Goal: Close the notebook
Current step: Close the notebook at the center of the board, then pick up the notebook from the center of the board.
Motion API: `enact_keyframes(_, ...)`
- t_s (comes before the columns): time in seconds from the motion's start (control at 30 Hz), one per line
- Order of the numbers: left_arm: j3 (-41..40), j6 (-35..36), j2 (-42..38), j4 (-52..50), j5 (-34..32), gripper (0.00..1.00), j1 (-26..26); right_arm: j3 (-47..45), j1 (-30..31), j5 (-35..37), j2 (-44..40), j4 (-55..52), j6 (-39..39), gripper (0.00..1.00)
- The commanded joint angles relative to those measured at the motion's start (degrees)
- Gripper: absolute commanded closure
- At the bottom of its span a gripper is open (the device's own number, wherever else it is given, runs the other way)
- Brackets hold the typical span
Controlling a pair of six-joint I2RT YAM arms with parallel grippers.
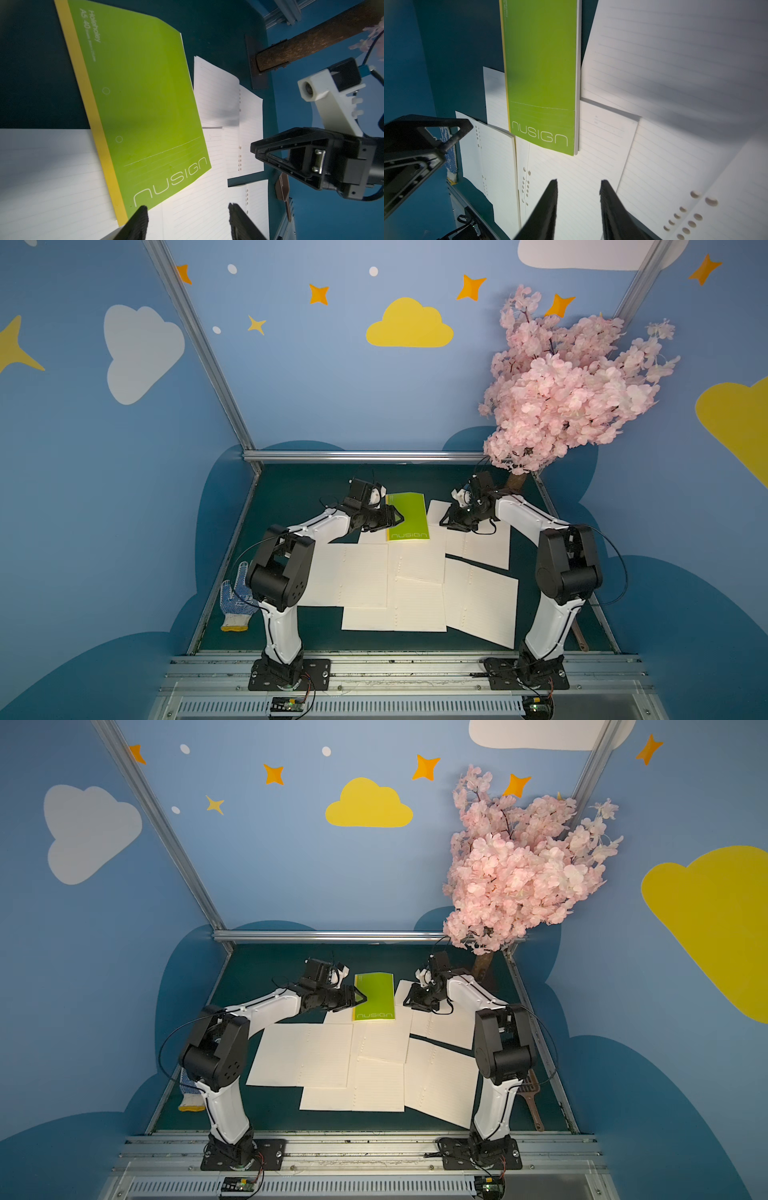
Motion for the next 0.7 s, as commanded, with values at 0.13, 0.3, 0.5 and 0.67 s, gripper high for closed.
enact_keyframes(0.13, 1.35, -0.31, 3.04, -3.40, -0.98, 0.36, 0.15, 2.19, 0.60, -2.62, 3.45, 1.62, 0.51, 0.64)
enact_keyframes(0.3, 1.56, -0.39, 4.25, -4.20, -1.42, 0.36, 0.12, 2.81, 1.21, -4.30, 5.37, 2.27, 0.72, 0.65)
enact_keyframes(0.5, 2.57, -0.54, 6.34, -4.80, -0.94, 0.37, 0.34, 3.12, 2.53, -4.61, 6.81, 2.85, 1.21, 0.66)
enact_keyframes(0.67, 3.78, -0.76, 7.73, -6.04, -1.54, 0.37, 0.52, 3.25, 3.41, -4.65, 7.91, 2.97, 1.43, 0.66)
